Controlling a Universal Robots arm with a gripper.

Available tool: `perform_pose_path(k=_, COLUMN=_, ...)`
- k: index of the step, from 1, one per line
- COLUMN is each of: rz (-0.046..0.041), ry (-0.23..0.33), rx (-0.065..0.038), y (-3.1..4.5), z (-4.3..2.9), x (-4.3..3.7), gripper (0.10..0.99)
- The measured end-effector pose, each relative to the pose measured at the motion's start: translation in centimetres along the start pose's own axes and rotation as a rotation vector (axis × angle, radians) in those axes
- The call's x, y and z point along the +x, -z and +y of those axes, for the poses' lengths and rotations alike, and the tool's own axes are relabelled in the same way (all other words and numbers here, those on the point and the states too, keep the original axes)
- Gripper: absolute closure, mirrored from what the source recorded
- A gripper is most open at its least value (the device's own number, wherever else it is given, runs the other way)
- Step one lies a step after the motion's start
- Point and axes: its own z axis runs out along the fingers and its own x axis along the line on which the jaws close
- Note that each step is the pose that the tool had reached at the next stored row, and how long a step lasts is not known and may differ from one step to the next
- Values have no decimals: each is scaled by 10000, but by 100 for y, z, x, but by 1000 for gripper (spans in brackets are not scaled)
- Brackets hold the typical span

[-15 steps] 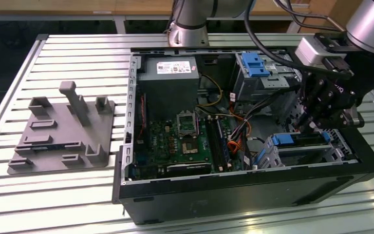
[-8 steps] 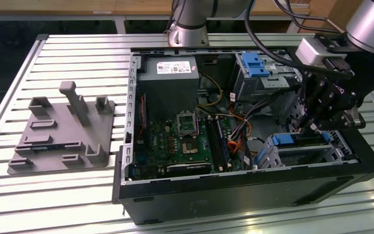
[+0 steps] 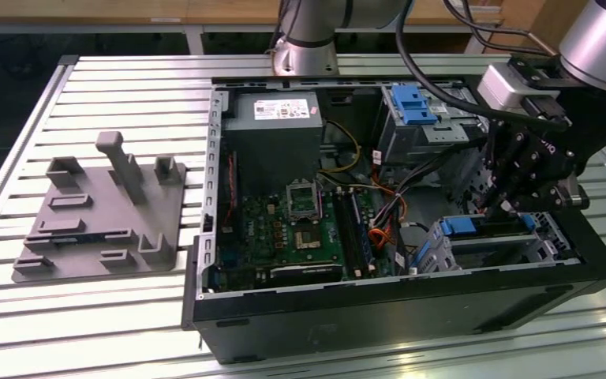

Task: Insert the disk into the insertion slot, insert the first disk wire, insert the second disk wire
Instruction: 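Insert the second disk wire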

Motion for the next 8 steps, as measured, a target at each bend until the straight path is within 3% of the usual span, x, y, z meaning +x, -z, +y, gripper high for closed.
perform_pose_path(k=5, rz=-2, ry=0, rx=1, y=-1, z=0, x=1, gripper=886)
perform_pose_path(k=8, rz=-72, ry=2, rx=12, y=-4, z=0, x=1, gripper=886)
